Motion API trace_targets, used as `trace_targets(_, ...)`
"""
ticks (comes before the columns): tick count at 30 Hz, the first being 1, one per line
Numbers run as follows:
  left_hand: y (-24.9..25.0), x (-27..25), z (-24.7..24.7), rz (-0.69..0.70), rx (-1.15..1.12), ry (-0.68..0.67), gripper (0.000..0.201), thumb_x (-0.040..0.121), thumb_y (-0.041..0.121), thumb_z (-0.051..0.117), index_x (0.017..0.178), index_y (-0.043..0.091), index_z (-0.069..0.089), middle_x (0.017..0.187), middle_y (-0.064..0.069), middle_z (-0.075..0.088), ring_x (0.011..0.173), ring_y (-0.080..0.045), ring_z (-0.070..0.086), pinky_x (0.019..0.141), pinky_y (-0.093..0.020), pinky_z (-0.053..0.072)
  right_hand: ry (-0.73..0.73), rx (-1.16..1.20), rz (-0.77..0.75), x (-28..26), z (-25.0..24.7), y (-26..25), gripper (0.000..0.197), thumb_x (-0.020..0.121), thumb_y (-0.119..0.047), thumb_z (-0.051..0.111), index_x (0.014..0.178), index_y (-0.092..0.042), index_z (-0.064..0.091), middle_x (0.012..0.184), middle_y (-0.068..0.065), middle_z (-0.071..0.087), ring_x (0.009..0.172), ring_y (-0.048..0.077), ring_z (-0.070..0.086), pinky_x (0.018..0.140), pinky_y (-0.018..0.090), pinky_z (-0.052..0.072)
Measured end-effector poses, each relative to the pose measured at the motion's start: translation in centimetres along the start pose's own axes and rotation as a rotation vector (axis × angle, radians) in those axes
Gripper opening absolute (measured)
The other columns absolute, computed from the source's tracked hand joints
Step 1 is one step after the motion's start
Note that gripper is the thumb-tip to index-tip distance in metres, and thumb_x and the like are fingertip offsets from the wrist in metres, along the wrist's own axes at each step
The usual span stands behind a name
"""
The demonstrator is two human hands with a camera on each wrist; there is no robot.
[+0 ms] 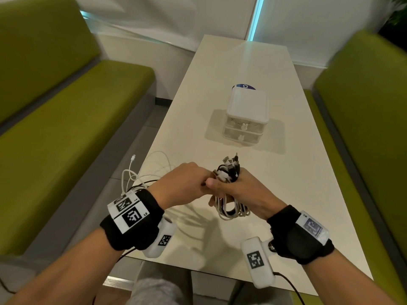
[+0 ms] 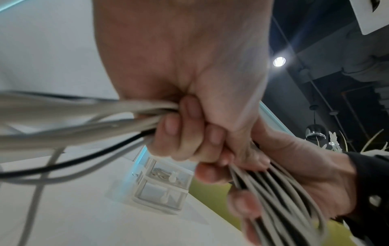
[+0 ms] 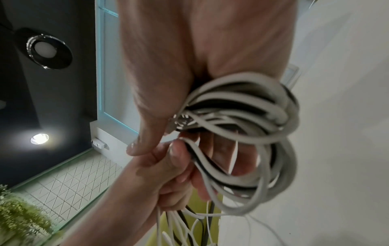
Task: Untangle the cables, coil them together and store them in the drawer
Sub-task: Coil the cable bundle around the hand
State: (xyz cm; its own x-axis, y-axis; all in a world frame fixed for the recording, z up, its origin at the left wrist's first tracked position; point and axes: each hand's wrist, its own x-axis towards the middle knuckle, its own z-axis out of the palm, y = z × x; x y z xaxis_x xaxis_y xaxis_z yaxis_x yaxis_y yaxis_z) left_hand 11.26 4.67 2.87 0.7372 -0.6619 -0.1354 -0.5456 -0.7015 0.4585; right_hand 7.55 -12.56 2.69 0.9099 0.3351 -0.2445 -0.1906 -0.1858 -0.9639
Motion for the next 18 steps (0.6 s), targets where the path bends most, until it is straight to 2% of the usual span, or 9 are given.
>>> trace_targets(2,0.5,0.1,0.3,-0.007,0.004,0.048,0.032,0.082,0.041,0.046,0.079,0.019,0.07,0.071,0.0,0.069,0.072,-0.021,0.061,0.069,-0.036,0.047,0.008,-0.036,-0.006,0.0,-0.1,0.1,0.015,0.088,-0.029,0.071,0.075,-0.022,0.068,0.072,0.001,0.07,0.068,0.026,0.069,0.066,0.034,0.052)
trace_targets(4,0.7,0.3,0.8,-0.013,-0.005,0.077,0.031,0.072,0.038,0.041,0.066,0.019,0.066,0.064,0.002,0.066,0.068,-0.019,0.061,0.067,-0.034,0.046,-0.01,-0.04,-0.004,0.0,-0.1,0.5,0.02,0.089,-0.031,0.069,0.077,-0.016,0.066,0.069,0.004,0.069,0.062,0.024,0.064,0.061,0.032,0.049)
trace_targets(7,1.0,0.6,1.4,-0.018,0.014,0.105,0.035,0.072,0.042,0.041,0.06,0.017,0.063,0.057,-0.001,0.062,0.06,-0.02,0.057,0.06,-0.032,0.042,-0.024,-0.024,0.003,-0.1,0.0,1.0,0.031,0.086,-0.04,0.064,0.08,-0.009,0.061,0.065,0.009,0.064,0.056,0.026,0.058,0.055,0.027,0.049)
trace_targets(11,0.8,0.8,0.7,-0.076,0.046,0.221,0.05,0.063,0.059,0.056,0.045,0.015,0.041,0.038,-0.001,0.036,0.041,-0.018,0.032,0.047,-0.029,0.025,-0.074,-0.01,0.043,-0.3,-0.1,0.9,0.033,0.092,-0.039,0.062,0.074,-0.011,0.056,0.057,0.008,0.057,0.048,0.022,0.053,0.056,0.03,0.05)
trace_targets(14,0.6,0.9,0.1,-0.142,0.074,0.175,0.066,0.056,0.073,0.072,0.048,0.012,0.047,0.039,0.002,0.035,0.043,-0.018,0.031,0.046,-0.028,0.026,-0.095,0.067,0.113,-0.1,-0.1,1.0,0.043,0.089,-0.042,0.064,0.062,-0.01,0.052,0.052,0.007,0.05,0.043,0.019,0.049,0.058,0.034,0.052)
trace_targets(16,0.3,0.7,-0.3,-0.106,-0.04,0.118,0.063,0.058,0.068,0.077,0.055,0.01,0.053,0.044,0.001,0.039,0.046,-0.015,0.032,0.048,-0.029,0.028,-0.107,0.119,0.149,-0.1,-0.5,1.1,0.045,0.091,-0.04,0.064,0.058,-0.011,0.054,0.05,0.005,0.046,0.042,0.017,0.046,0.057,0.033,0.05)
trace_targets(18,-0.4,0.3,-0.8,-0.039,-0.173,0.029,0.048,0.064,0.057,0.081,0.066,0.013,0.063,0.052,0.002,0.05,0.05,-0.011,0.04,0.053,-0.029,0.034,-0.128,0.168,0.187,-0.3,-1.2,1.2,0.034,0.091,-0.037,0.066,0.066,-0.014,0.061,0.05,0.002,0.038,0.041,0.015,0.041,0.053,0.031,0.047)
